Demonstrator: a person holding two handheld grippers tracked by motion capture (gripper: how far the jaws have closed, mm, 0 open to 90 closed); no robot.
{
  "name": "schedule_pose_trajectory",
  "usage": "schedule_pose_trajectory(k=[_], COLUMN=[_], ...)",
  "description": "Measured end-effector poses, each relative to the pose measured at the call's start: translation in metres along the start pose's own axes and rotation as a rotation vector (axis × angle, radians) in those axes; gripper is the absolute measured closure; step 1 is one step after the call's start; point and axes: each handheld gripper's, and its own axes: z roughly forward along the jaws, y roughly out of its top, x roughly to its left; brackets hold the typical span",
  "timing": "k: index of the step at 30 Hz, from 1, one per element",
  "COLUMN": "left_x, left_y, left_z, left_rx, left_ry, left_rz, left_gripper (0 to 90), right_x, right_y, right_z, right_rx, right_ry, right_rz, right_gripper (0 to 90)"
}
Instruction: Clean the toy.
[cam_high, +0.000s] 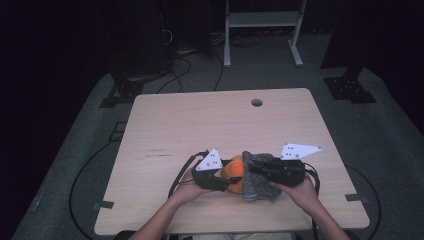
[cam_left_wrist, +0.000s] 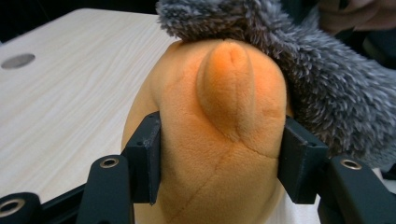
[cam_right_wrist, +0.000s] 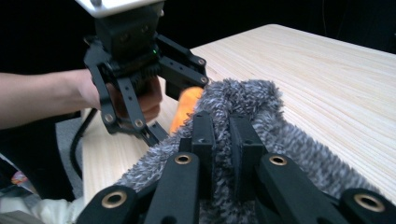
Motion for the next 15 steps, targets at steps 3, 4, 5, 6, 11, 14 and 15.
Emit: schedule_pose_trajectory(k=[3, 4, 5, 6, 11, 14, 15], left_x=[0.009, 0.01, 0.009, 0.008, 0.007, 0.007, 0.007], left_y=[-0.002, -0.002, -0.001, 0.0, 0.002, 0.001, 0.001], left_z=[-0.003, -0.003, -0.002, -0.001, 0.003, 0.002, 0.001], left_rx=[-0.008, -0.01, -0.011, -0.006, 0.015, 0.017, 0.018], left_ry=[-0.009, -0.009, -0.007, -0.006, -0.021, -0.017, -0.013], left_rz=[-0.061, -0.063, -0.066, -0.065, -0.078, -0.072, -0.058], left_gripper=[41.2, 41.2, 41.1, 41.1, 27.3, 26.1, 31.4], right_x=[-0.005, -0.006, -0.006, -0.005, 0.002, -0.004, -0.007], right_y=[-0.006, -0.007, -0.007, -0.006, -0.001, -0.006, -0.007], right_z=[-0.003, -0.005, -0.006, -0.007, 0.003, 0.002, 0.0], right_rx=[0.038, 0.038, 0.03, 0.015, 0.0, 0.008, 0.007], right_ry=[-0.075, -0.076, -0.083, -0.083, -0.059, -0.081, -0.082], right_rz=[-0.033, -0.016, -0.023, -0.026, -0.061, -0.049, -0.041], right_gripper=[81.8, 81.8, 81.8, 81.8, 81.7, 81.7, 81.7])
